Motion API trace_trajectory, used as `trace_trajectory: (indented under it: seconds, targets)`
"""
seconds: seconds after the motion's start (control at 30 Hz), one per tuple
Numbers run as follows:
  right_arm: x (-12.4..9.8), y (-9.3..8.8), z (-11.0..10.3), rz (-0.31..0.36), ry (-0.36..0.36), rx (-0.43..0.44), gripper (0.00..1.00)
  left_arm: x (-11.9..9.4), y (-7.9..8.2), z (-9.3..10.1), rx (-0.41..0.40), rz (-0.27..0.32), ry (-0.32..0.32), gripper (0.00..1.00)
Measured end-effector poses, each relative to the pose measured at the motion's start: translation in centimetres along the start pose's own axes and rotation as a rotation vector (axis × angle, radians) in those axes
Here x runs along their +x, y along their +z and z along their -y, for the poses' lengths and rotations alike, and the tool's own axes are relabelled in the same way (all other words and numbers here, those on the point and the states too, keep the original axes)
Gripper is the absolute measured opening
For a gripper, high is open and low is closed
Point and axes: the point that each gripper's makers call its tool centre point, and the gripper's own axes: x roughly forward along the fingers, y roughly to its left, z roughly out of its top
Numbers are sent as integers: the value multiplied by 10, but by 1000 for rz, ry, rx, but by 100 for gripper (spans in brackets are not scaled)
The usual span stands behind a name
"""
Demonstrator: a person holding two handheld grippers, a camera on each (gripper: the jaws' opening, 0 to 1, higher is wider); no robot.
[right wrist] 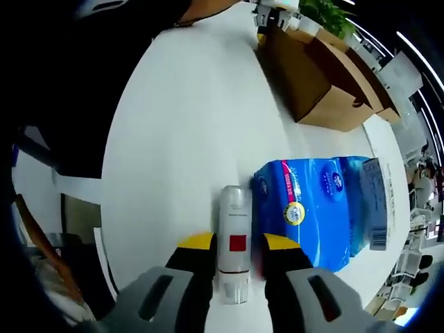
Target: Operate the shoe box by opening the lid, removing the specified soft item, and placing it in the target area until the item is outside and the box remains undamaged.
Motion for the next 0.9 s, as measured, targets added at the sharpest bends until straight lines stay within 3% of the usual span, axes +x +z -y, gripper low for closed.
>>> trace_trajectory:
  seconds: [0.2,0.27,0.33,0.47,0.53,0.6,0.7,0.9]
  targets:
    - [-15,10,1,35,-39,24,26,0,0,0,1,1,-1,3]
    - [-19,24,4,107,-65,45,23,0,0,0,2,1,-2,3]
    - [-29,44,17,200,-117,99,28,0,0,-1,2,1,-1,3]
    - [-46,85,45,385,-195,209,28,0,0,-1,-1,0,-1,3]
    - [-59,113,67,537,-250,259,29,-1,0,-1,2,2,-1,3]
    - [-67,134,80,676,-252,303,34,-1,0,-2,3,3,-2,3]
    - [-61,152,97,757,-198,420,48,-1,0,-2,1,2,-4,3]
    - [-57,177,145,913,-210,559,46,-1,1,-2,9,7,-2,3]
